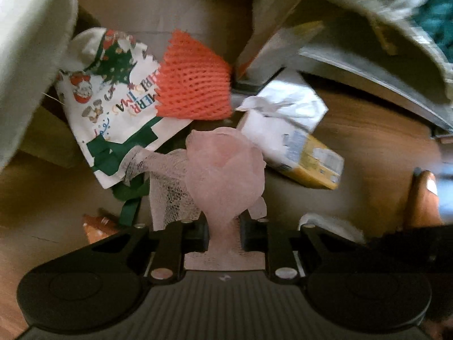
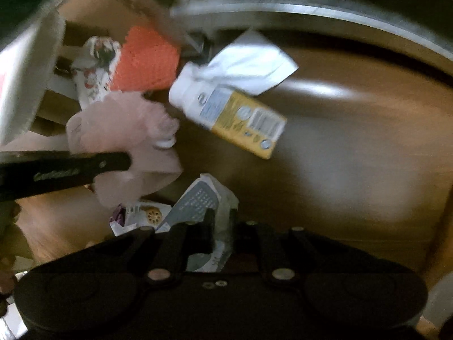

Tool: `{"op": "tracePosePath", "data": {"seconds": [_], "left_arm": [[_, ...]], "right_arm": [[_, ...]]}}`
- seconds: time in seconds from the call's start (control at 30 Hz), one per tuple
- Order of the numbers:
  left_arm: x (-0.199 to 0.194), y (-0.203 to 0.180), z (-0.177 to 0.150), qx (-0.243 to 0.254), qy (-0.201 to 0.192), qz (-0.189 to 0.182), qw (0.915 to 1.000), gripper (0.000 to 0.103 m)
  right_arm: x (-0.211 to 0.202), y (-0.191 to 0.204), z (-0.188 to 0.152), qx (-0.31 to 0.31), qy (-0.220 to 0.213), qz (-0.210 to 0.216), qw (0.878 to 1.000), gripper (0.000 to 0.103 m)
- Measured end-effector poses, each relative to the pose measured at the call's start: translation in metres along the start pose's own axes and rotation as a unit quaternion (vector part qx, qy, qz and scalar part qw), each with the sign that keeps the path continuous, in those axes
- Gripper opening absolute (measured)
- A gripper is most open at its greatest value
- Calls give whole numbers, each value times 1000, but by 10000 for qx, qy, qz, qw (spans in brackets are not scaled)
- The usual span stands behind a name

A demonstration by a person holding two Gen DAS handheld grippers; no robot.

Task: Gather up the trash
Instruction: 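Grasp the pink mesh with the left tool while the right tool grasps the grey wrapper, then lift both held items and carry them over the teal wastebasket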

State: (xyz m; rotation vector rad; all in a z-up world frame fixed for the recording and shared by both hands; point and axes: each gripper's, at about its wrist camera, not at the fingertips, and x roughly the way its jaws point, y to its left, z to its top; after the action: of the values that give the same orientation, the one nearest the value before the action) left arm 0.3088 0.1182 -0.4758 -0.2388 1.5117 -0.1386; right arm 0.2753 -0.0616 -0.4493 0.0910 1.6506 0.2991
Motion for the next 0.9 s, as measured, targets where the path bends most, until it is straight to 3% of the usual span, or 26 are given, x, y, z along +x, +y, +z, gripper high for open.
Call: {"op": "tracePosePath", "data": {"seconds": [0.4, 0.63, 0.9], "left_arm": [[-127, -43, -33, 817, -206, -16, 9964, 19], [-211, -71, -51, 920, -680, 226, 9932, 19], [-294, -111, -91, 938, -1379, 110, 9859, 19]], "right_arm": [[-138, -1, -32, -114, -1012, -16, 9948, 9], [-224, 13, -63, -441, -1765, 78, 9833, 9], [-312, 12, -103, -647, -2513, 171, 9656, 9]]}}
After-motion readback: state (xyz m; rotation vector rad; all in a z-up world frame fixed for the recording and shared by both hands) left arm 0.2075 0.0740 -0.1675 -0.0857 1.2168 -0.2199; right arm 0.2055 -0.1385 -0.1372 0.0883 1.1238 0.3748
